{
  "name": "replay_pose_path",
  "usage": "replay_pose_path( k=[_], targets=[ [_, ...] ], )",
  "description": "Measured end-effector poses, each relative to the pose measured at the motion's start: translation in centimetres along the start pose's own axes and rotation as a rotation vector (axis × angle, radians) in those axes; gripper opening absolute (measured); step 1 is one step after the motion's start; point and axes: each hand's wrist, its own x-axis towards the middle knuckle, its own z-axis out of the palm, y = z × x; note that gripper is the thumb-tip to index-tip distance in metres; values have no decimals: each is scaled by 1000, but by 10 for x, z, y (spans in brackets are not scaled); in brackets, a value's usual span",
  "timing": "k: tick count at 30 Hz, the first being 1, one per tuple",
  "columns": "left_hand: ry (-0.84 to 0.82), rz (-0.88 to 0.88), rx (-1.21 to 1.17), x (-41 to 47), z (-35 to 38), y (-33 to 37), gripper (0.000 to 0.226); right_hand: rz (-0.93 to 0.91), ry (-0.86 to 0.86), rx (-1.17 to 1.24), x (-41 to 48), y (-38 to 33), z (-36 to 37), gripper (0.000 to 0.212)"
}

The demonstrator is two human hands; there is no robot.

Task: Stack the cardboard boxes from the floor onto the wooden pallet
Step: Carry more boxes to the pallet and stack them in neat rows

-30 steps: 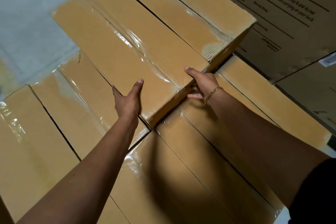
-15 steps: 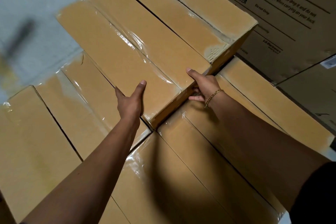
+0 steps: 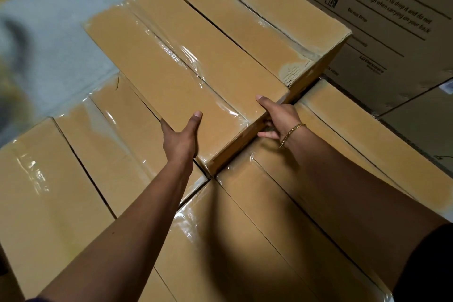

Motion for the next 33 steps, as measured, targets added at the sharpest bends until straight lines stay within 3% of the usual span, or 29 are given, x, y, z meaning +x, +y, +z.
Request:
replay_pose_path(
  k=[9, 13, 17, 22, 28, 33],
  targets=[
    [-4, 6, 53, 2, 0, 0, 136, -29, 9, -36, 2, 3, -2, 80],
    [-78, 4, 128, -1, -10, 6, 140, -48, 58, -144, -10, 1, -3, 103],
    [-114, 74, 216, -6, -38, 16, 134, -227, 179, -350, -28, 4, -9, 118],
    [-146, 289, 432, -22, -89, 29, 118, -348, 292, -588, -71, 2, -5, 111],
    [-289, 570, 838, -63, -164, 50, 103, -544, 184, -950, -177, 4, 35, 94],
    [-423, 670, 980, -120, -245, 71, 98, -483, 107, -1038, -282, 17, 66, 90]
  ],
)
